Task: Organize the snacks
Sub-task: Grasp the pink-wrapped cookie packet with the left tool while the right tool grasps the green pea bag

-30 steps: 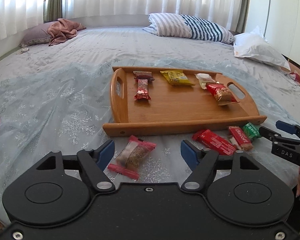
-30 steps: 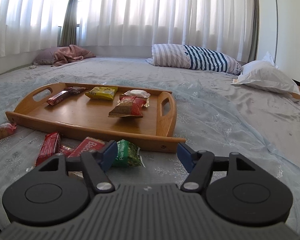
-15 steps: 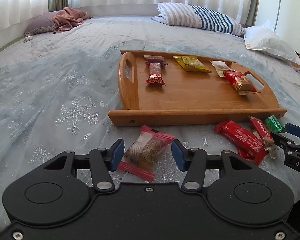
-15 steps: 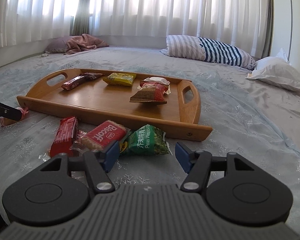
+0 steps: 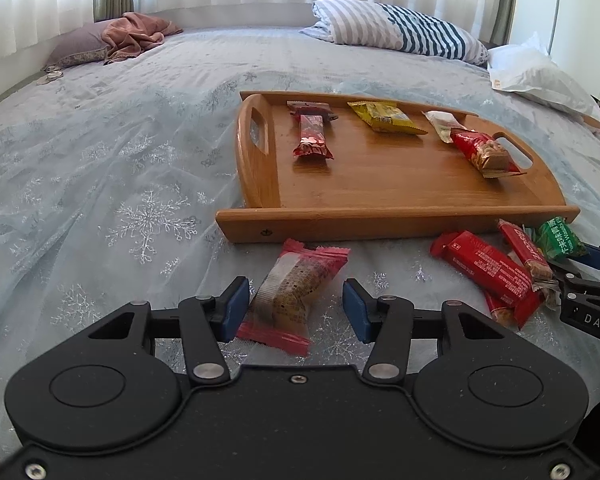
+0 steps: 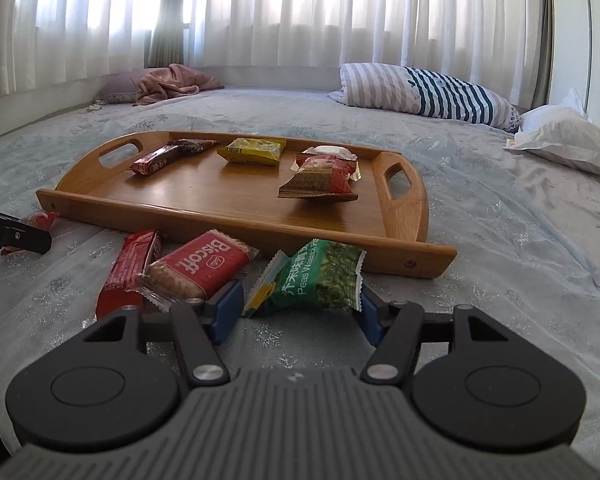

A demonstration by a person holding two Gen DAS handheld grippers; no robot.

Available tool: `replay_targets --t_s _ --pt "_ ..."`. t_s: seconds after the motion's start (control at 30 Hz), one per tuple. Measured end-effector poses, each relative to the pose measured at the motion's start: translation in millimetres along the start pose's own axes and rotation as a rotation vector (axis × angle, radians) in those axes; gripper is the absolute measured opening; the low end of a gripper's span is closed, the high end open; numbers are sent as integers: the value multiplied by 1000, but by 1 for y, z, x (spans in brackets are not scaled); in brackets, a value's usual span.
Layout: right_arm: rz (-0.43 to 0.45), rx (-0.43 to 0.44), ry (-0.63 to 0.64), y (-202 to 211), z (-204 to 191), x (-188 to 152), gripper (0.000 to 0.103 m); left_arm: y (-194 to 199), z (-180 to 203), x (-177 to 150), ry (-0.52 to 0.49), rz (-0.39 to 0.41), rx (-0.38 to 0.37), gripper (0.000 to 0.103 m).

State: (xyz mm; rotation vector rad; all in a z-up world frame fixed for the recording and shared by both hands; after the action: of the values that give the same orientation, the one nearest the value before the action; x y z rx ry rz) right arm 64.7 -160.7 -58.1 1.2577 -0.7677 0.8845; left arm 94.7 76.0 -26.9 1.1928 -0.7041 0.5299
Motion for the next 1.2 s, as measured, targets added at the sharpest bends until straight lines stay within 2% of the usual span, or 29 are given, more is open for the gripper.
replay_targets --t_s 0.17,0.3,0.4,0.53,0.9,1.2 --pt "22 -50 -26 2 4 1 77 0 1 -1 -3 5 8 50" --pt "54 -101 -18 5 4 3 90 -1 2 -2 -16 6 10 50" --pt "61 -126 -5 4 2 2 92 -1 2 -2 -8 9 4 50" --pt "43 -137 -20 0 3 0 92 0 -1 -2 -1 13 -5 49" --pt "3 -101 -78 -8 9 -4 92 1 -1 -4 -15 5 5 41" --pt "0 -97 -79 -9 9 -5 92 2 0 -4 -24 1 6 35"
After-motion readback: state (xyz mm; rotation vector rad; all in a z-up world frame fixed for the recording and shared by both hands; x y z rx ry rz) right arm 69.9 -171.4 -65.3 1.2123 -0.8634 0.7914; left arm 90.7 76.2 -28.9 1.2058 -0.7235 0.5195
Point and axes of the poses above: each gripper's, at about its wrist camera, not at the fingertips, and y roughly against the way its jaws point, z to its right, x to its top, the point moved 6 cm from there along -y, roughly the way its jaws point, and after that the axes turned 14 degrees about -x, right-handed, at the moved point
